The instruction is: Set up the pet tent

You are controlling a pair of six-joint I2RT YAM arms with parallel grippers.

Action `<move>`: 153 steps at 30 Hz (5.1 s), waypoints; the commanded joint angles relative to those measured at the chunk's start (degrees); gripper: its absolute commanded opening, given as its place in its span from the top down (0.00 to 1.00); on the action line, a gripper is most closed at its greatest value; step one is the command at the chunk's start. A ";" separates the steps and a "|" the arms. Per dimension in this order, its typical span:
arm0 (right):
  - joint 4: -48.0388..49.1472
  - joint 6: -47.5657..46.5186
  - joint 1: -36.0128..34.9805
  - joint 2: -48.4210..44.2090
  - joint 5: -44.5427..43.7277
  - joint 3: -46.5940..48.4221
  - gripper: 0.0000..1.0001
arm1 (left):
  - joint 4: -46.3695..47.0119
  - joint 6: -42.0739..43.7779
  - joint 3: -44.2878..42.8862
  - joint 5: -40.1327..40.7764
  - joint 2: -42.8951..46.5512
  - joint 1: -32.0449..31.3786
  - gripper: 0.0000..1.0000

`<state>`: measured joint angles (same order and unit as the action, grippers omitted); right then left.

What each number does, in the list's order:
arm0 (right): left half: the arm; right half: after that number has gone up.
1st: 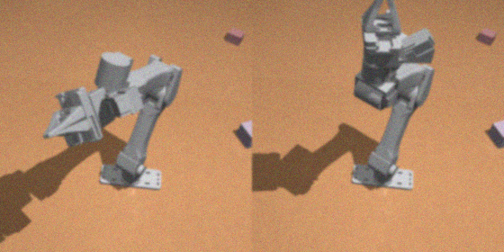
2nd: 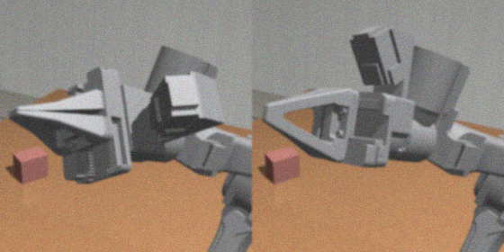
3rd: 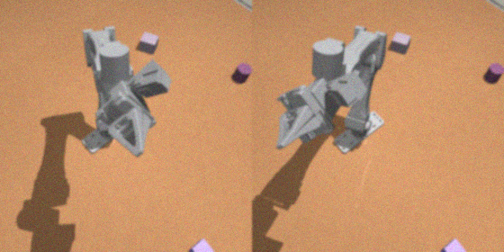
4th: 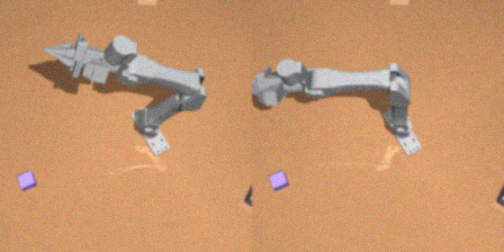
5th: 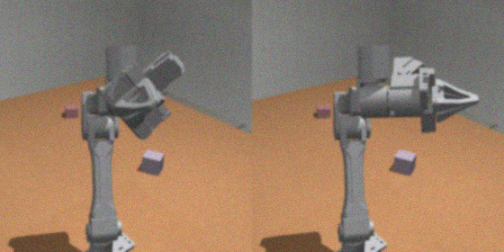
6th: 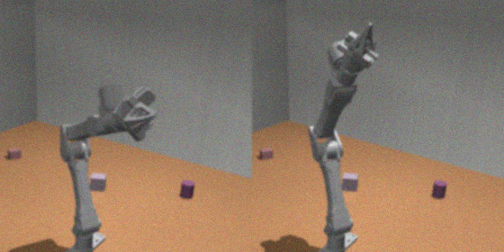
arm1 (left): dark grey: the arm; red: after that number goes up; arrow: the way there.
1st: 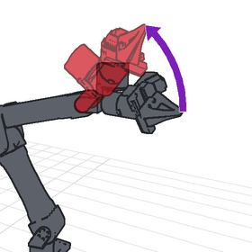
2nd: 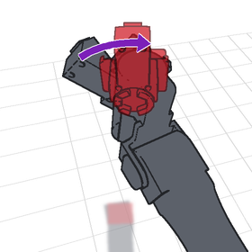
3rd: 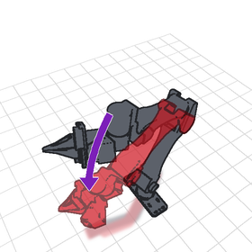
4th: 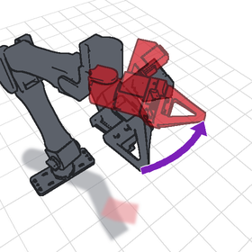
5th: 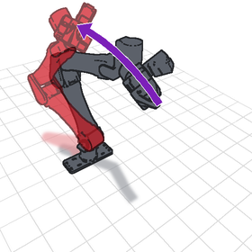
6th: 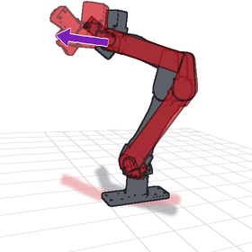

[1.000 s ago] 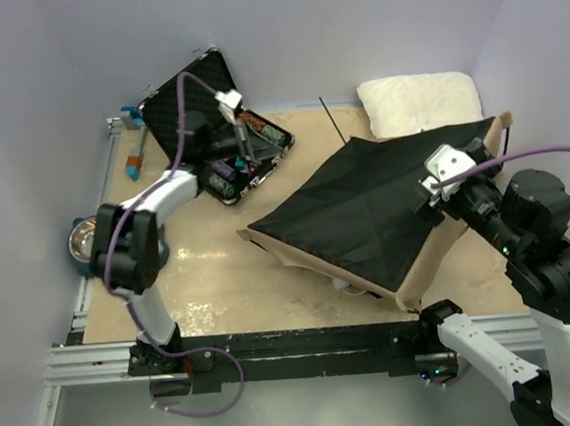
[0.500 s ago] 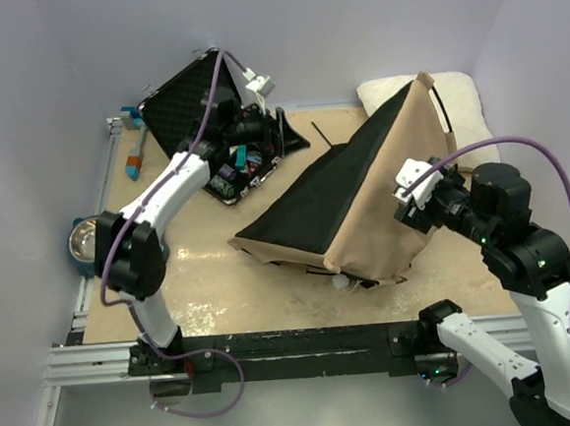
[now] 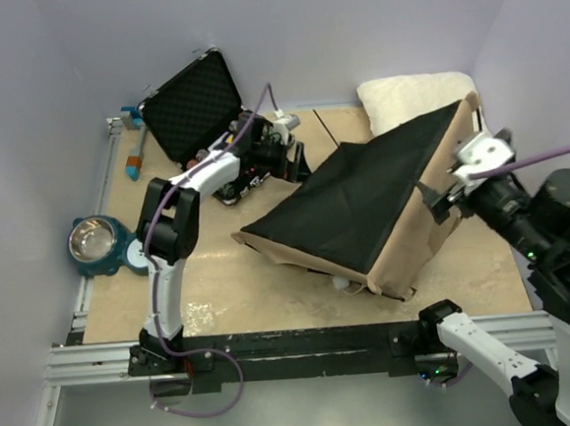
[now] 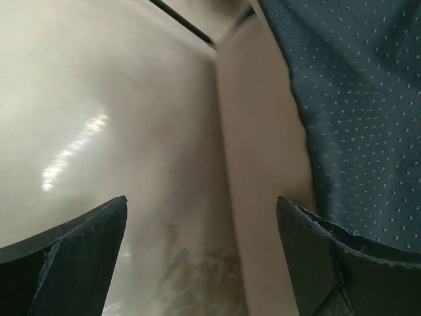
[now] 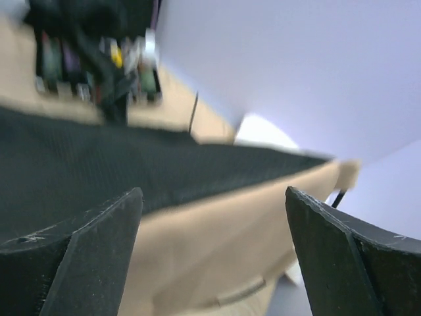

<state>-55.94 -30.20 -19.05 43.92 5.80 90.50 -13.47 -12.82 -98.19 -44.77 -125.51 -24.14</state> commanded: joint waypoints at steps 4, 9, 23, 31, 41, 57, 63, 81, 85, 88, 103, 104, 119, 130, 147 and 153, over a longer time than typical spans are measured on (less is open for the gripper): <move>8.74 17.45 1.29 3.63 6.07 7.08 0.02 | 7.05 -0.19 4.41 2.67 7.82 -2.23 0.01; 12.97 16.13 1.29 3.27 -5.60 -7.16 0.03 | 8.11 -0.98 4.32 4.26 9.50 -2.23 0.01; 3.39 13.23 1.29 -1.03 -28.90 -10.60 0.08 | 9.70 -2.91 2.58 4.87 6.70 -2.40 0.00; 2.24 6.21 1.29 -8.58 -29.09 -18.68 0.13 | 18.20 -13.53 -0.95 -4.87 0.45 -5.04 0.00; 1.71 5.76 1.21 -8.68 -28.92 -18.69 0.20 | 53.44 -43.24 7.66 -20.87 -2.54 -6.44 0.27; 21.23 8.66 1.29 6.34 -8.27 0.28 0.02 | 41.62 -44.14 46.58 10.29 39.70 10.99 1.00; 11.31 14.63 1.29 9.35 3.40 2.15 0.02 | 35.08 -49.30 54.49 25.96 47.38 -3.44 1.00; 28.18 9.18 1.29 9.33 9.26 -13.25 0.05 | 33.08 -37.54 55.92 21.31 51.24 -7.60 1.00; 29.30 12.42 1.29 4.70 6.60 -11.22 0.01 | 32.81 -40.96 57.58 20.60 51.34 1.26 1.00; 29.32 16.83 1.29 -1.02 2.83 -10.96 0.01 | 35.35 -44.39 58.46 21.65 50.72 6.46 1.00; 16.83 16.75 1.47 4.32 0.20 -14.64 0.03 | 40.72 -50.73 57.59 22.89 46.59 6.65 1.00; 16.57 16.75 1.47 5.72 -1.13 -15.08 0.04 | 40.55 -50.38 57.67 22.63 46.85 6.65 1.00; 41.83 -26.28 1.56 14.52 -0.35 -18.33 1.00 | 27.13 -22.20 58.99 6.38 61.51 7.53 0.25; 78.38 -21.09 0.07 43.06 0.77 2.08 0.22 | 5.30 -4.95 59.53 0.67 80.95 10.69 0.01; 30.30 21.21 -1.52 16.91 3.27 -11.30 0.01 | 5.38 7.28 55.49 -11.64 84.56 10.52 0.00; 31.86 29.76 -1.43 11.19 9.83 -16.14 0.02 | -1.00 17.37 44.43 -5.07 78.42 9.29 0.02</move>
<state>-22.39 -9.30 -20.58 55.68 12.78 77.32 -11.94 -5.15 -44.93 -52.51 -43.62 -14.26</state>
